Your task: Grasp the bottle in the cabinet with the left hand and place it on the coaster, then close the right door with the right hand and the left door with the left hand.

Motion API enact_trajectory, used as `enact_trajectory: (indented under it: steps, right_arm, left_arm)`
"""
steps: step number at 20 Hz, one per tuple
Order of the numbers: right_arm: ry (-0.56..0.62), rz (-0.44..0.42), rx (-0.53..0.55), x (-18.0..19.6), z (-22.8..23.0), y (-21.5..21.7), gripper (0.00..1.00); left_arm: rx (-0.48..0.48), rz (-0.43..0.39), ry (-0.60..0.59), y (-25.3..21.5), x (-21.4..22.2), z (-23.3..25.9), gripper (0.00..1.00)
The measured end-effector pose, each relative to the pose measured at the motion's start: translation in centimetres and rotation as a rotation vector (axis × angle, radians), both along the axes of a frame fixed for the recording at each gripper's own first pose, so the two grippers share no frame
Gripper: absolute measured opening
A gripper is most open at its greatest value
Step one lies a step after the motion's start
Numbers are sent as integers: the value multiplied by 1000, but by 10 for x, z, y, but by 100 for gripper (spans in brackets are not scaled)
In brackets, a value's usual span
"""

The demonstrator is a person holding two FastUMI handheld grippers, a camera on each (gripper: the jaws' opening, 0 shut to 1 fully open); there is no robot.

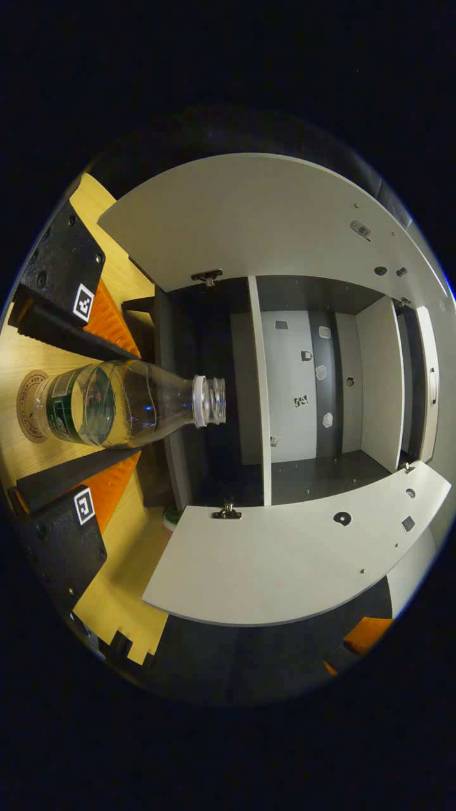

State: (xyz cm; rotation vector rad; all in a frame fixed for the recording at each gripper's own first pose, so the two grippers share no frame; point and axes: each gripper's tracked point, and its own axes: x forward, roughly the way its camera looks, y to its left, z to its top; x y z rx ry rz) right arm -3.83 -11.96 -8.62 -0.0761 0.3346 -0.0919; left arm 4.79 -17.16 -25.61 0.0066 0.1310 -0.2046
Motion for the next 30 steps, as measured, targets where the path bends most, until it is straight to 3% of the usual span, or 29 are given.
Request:
enact_trajectory:
  steps: [6,13,19,22,30]
  right_arm:
    - [43,6,-20,-1,-13,-1,98]
    - [59,18,-10,-2,-18,-1,98]
    - [60,29,-10,-5,-21,-3,98]
    - [57,37,-9,-6,-21,-1,99]
    - [38,40,9,-9,-18,-3,99]
  left_arm:
    - [-3,14,66,-1,4,-38,80]
    - [34,18,43,0,0,-43,80]
    - [44,37,82,4,-12,-53,86]
    - [38,47,63,6,-16,-44,97]
    - [58,54,-5,9,-15,-12,97]
